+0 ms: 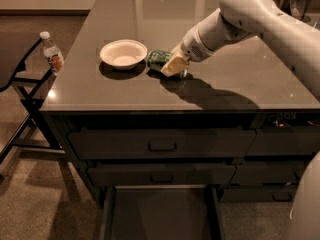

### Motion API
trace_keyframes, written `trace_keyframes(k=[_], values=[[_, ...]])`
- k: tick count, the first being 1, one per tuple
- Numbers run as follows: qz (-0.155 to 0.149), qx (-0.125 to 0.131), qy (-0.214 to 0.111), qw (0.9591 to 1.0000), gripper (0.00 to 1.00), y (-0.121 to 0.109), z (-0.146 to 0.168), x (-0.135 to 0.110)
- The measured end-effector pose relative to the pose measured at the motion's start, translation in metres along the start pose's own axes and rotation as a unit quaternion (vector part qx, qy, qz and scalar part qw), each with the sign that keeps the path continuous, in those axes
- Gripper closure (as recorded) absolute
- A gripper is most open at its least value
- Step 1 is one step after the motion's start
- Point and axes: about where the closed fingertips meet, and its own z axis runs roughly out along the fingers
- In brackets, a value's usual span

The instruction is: Place green can into bottom drawer

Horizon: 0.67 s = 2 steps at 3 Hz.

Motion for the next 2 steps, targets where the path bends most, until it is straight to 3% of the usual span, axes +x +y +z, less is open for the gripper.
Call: trace_keyframes(k=[1, 2], values=[[-0.012, -0.008, 0.006, 0.9999, 1.0, 0.006, -0.006, 0.006], [-0.016, -0.005, -0.002, 0.9999, 1.0, 0.011, -0.032, 0.017]])
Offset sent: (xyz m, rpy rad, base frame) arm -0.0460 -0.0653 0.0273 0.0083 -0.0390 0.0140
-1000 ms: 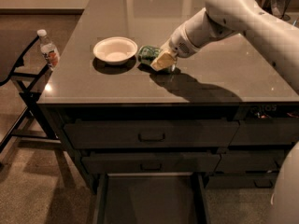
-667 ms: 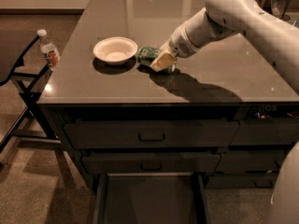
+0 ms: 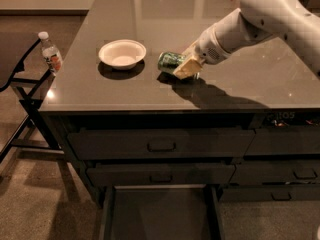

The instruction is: Place green can into bottom drawer

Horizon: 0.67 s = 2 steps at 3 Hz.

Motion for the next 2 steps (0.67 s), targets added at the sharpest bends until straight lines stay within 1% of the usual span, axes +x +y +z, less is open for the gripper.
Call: trace_keyframes(k=[1, 2], values=[[-0.009, 0.014, -0.018, 0.9997, 1.0, 0.012, -0.039, 0.007], [-0.02, 0.027, -0.031, 0.999, 1.0, 0.031, -0.073, 0.016]])
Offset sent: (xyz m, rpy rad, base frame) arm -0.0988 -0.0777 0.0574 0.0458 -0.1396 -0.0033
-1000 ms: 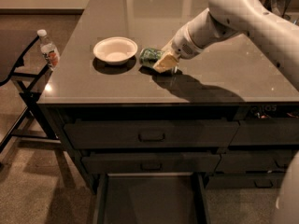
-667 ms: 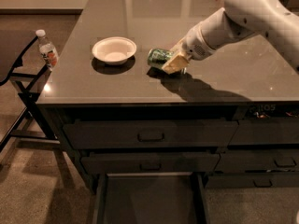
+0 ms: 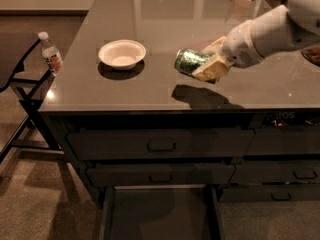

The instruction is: Place green can into bottom drawer

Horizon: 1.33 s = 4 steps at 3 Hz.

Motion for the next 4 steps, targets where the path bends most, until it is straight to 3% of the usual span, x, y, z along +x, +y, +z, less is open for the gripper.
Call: trace_keyframes(k=[2, 4], values=[[-0.014, 0.014, -0.001, 0.9998, 1.0, 0.057, -0.052, 0.037], [0.008, 0.007, -0.007, 0.9999, 1.0, 0.132, -0.071, 0.09]])
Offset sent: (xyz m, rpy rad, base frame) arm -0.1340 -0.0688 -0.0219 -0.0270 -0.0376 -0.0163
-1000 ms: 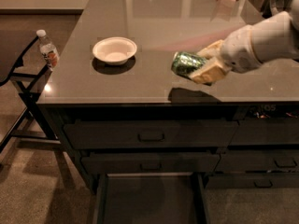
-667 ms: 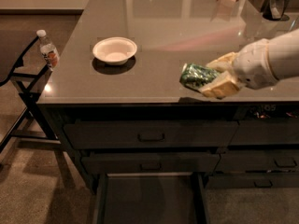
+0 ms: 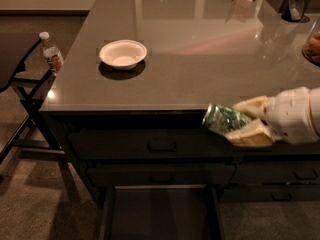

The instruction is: Place green can into bottom drawer

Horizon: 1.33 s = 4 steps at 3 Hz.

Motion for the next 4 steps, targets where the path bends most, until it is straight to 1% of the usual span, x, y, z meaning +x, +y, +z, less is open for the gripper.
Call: trace_keyframes(k=[1, 2, 3, 4], values=[[0.046, -0.036, 0.005, 0.9982, 1.0, 0.033, 0.029, 0.043], [0.046, -0.036, 0.005, 0.9982, 1.0, 0.033, 0.029, 0.043], [0.053, -0.043, 0.009, 0.9976, 1.0, 0.032, 0.038, 0.047], [0.072, -0.056, 0.008, 0.9958, 1.0, 0.046, 0.073, 0.068]])
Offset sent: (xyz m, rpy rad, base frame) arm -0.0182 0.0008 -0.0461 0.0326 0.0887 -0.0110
